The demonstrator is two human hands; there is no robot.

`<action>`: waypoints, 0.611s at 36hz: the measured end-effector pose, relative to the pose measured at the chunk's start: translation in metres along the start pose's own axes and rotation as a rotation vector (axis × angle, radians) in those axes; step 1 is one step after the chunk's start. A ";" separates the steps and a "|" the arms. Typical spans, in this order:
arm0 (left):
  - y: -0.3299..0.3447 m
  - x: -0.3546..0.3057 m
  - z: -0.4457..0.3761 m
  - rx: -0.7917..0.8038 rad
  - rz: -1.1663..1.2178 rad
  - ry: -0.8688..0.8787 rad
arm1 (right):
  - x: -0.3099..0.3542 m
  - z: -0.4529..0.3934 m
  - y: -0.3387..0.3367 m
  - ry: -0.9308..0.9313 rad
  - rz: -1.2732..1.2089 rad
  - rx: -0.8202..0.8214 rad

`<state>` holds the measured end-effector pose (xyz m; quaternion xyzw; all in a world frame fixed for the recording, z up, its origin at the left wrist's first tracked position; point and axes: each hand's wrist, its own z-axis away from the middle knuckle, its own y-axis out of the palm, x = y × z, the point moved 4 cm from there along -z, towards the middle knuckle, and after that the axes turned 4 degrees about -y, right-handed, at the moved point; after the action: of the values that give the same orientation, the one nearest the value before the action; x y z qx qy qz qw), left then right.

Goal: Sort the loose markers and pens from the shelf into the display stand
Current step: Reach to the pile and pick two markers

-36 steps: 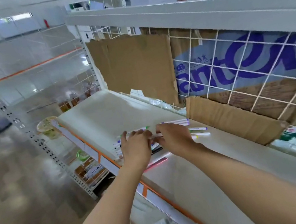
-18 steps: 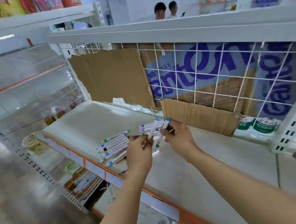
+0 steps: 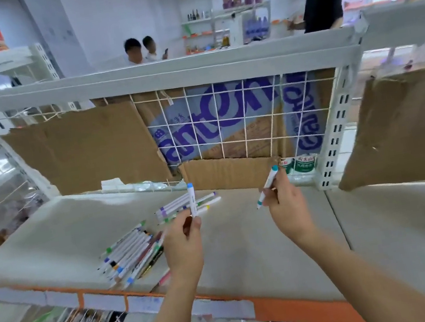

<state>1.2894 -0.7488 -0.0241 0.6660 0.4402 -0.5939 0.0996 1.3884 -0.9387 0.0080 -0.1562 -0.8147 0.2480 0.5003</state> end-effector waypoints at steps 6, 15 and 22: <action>0.026 -0.005 -0.001 0.136 0.100 0.026 | -0.019 0.028 -0.042 0.071 0.119 -0.142; 0.080 -0.037 0.028 0.325 0.167 0.108 | -0.049 0.083 -0.117 0.199 0.321 -0.379; 0.122 -0.078 0.078 0.519 0.193 0.185 | -0.072 0.135 -0.182 0.255 0.372 -0.556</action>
<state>1.3277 -0.9087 -0.0249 0.7593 0.2153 -0.6113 -0.0586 1.2989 -1.1590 0.0054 -0.4616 -0.7398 0.0820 0.4827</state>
